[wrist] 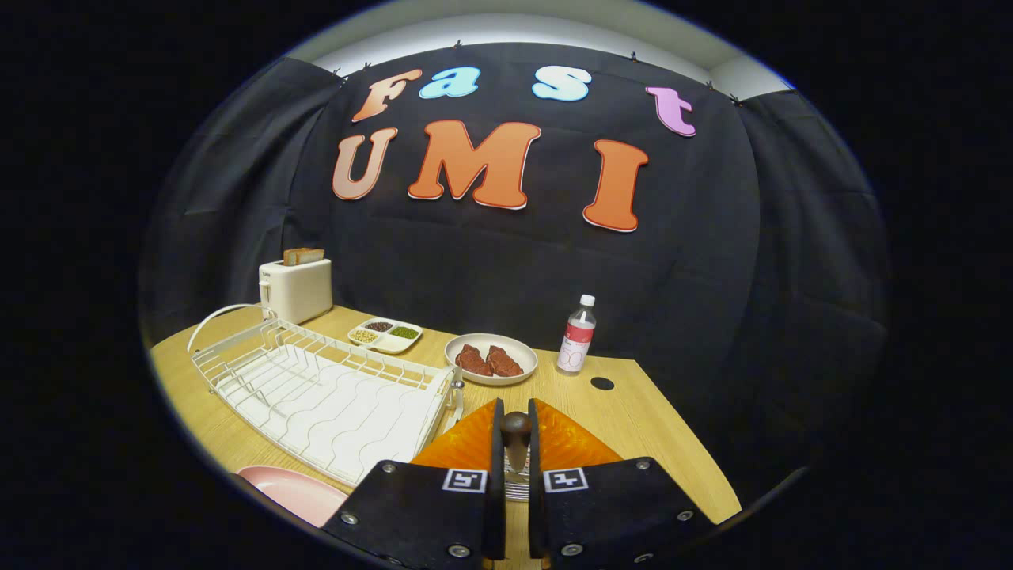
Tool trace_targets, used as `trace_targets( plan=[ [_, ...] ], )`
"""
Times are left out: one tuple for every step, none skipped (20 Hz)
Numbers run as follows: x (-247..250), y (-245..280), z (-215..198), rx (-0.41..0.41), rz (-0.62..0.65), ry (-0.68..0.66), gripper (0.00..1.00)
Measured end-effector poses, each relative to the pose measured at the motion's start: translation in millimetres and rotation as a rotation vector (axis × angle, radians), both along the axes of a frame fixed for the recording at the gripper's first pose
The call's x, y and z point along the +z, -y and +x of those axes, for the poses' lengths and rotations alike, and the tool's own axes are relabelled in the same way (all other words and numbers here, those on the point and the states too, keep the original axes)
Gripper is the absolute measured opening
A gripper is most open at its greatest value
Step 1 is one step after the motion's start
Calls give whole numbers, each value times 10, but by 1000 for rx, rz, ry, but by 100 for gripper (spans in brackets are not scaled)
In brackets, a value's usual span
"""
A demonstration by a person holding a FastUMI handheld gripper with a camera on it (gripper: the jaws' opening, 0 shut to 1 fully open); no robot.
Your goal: Take the plate from the dish rack, then take the spoon from the basket and place it into the plate.
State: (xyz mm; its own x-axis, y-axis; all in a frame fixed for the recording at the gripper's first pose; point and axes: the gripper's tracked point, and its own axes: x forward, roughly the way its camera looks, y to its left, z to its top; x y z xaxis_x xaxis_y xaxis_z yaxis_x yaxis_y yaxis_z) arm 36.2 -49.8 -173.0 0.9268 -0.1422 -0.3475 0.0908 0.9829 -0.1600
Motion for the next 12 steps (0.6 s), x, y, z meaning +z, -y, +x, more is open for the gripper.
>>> trace_targets(
  plan=[
    [82, -11, -12, 6, -1, 9, 12],
    [150, -21, -14, 14, -9, 19, 12],
    [217, -24, -28, 19, -20, 28, 10],
    [277, -43, -47, 27, -31, 37, 10],
    [312, -77, -65, 44, -42, 36, 10],
    [345, -116, -86, 56, -45, 39, 10],
    [395, -157, -102, 68, -47, 44, 10],
    [442, -207, -110, 82, -47, 53, 10],
    [498, -253, -134, 95, -51, 61, 10],
    [554, -300, -162, 107, -53, 71, 10],
    [611, -358, -190, 123, -55, 78, 10],
    [672, -414, -217, 141, -54, 91, 10]
  ],
)
